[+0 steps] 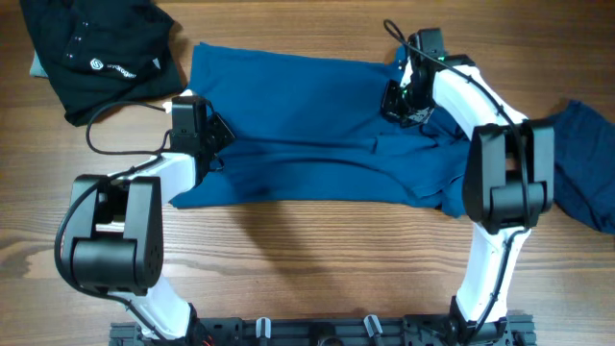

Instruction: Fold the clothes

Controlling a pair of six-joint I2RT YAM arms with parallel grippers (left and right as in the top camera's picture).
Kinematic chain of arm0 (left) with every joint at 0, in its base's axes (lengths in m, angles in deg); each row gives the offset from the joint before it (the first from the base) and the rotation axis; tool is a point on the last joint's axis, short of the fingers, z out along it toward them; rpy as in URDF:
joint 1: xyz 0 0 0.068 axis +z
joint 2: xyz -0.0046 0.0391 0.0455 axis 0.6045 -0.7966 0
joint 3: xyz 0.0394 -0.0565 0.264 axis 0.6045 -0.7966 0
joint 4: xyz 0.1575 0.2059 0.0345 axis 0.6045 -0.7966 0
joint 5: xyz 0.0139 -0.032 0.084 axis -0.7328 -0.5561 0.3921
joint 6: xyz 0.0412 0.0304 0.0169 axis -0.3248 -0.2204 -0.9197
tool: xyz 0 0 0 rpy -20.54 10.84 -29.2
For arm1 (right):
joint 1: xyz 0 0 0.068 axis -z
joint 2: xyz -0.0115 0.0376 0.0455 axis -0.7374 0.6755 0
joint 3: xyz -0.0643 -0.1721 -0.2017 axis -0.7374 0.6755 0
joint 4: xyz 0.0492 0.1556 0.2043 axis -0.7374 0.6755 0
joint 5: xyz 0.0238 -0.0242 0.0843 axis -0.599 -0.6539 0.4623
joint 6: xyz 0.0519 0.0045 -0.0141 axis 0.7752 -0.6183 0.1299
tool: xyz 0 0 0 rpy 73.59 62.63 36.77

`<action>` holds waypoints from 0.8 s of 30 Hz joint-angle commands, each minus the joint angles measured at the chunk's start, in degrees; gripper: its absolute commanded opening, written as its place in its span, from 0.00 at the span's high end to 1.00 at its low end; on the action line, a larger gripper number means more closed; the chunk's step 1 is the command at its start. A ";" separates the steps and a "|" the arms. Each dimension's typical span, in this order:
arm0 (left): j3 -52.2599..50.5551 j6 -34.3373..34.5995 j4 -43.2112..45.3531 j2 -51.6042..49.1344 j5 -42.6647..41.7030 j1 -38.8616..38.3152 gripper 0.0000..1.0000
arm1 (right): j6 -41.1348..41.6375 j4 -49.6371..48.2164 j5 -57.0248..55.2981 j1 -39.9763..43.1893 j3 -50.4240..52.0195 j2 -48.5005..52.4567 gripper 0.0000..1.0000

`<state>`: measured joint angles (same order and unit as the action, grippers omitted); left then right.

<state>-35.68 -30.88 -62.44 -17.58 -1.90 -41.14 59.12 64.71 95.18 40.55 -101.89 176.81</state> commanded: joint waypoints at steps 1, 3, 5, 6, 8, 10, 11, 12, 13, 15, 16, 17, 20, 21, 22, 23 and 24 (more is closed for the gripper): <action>-0.57 0.15 1.62 -2.01 0.13 0.33 0.96 | 0.94 -1.46 -0.07 -0.33 -0.90 1.95 0.92; -0.57 0.22 2.99 -2.01 0.13 0.33 0.96 | 1.33 -2.19 -0.09 -0.33 -0.90 2.01 0.92; -0.57 0.59 4.48 -2.01 0.13 0.33 0.96 | 2.36 -3.02 -0.09 -0.33 -0.90 2.03 0.91; -0.57 0.61 5.16 -2.01 0.13 0.33 0.96 | 2.45 -3.45 -0.09 -0.33 -0.90 2.03 0.91; -0.57 0.61 6.40 -2.08 0.13 0.33 0.96 | 3.06 -4.33 -0.07 -0.33 -0.90 2.08 0.90; -0.55 0.61 7.72 -2.40 0.15 0.33 0.96 | 3.67 -4.98 -0.09 -0.33 -0.90 2.14 0.90; -0.55 0.61 8.22 -2.62 0.15 0.33 0.96 | 3.65 -5.33 -0.09 -0.33 -0.90 2.19 0.90; -0.55 0.61 9.18 -3.28 0.26 0.33 0.96 | 3.65 -6.27 -0.09 -0.33 -0.90 2.25 0.89; -0.55 0.63 9.64 -3.63 0.35 0.33 0.96 | 3.67 -6.71 -0.09 -0.33 -0.90 2.29 0.89; -0.55 0.94 10.51 -4.68 0.57 0.33 0.96 | 3.78 -7.80 0.35 -0.33 -0.90 2.73 0.88; -0.55 1.97 10.95 -5.53 0.92 0.33 0.96 | 3.82 -8.07 0.59 -0.33 -0.90 3.06 0.88; -0.55 2.34 11.37 -6.38 1.01 0.33 0.96 | 3.87 -8.28 0.61 -0.33 -0.90 3.67 0.88; -0.55 2.56 11.76 -8.24 1.22 0.33 0.96 | 3.65 -8.17 0.76 -0.33 -0.90 4.90 0.90; -0.55 2.54 11.78 -8.48 1.46 0.37 0.96 | 3.69 -8.31 0.74 -0.33 -0.90 5.18 0.90; -0.55 2.54 12.00 -8.66 1.97 0.37 0.96 | 3.76 -8.59 0.79 -0.33 -0.90 5.22 0.89; -0.55 2.54 12.17 -8.72 2.86 0.37 0.96 | 3.82 -8.94 0.79 -0.33 -0.90 5.25 0.89; -0.55 2.56 12.59 -8.94 3.67 0.37 0.96 | 3.82 -9.29 0.79 -0.33 -0.90 5.25 0.89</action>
<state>-35.65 -29.11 -49.30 -23.04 -1.64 -41.14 62.22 56.32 95.71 40.53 -102.44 178.34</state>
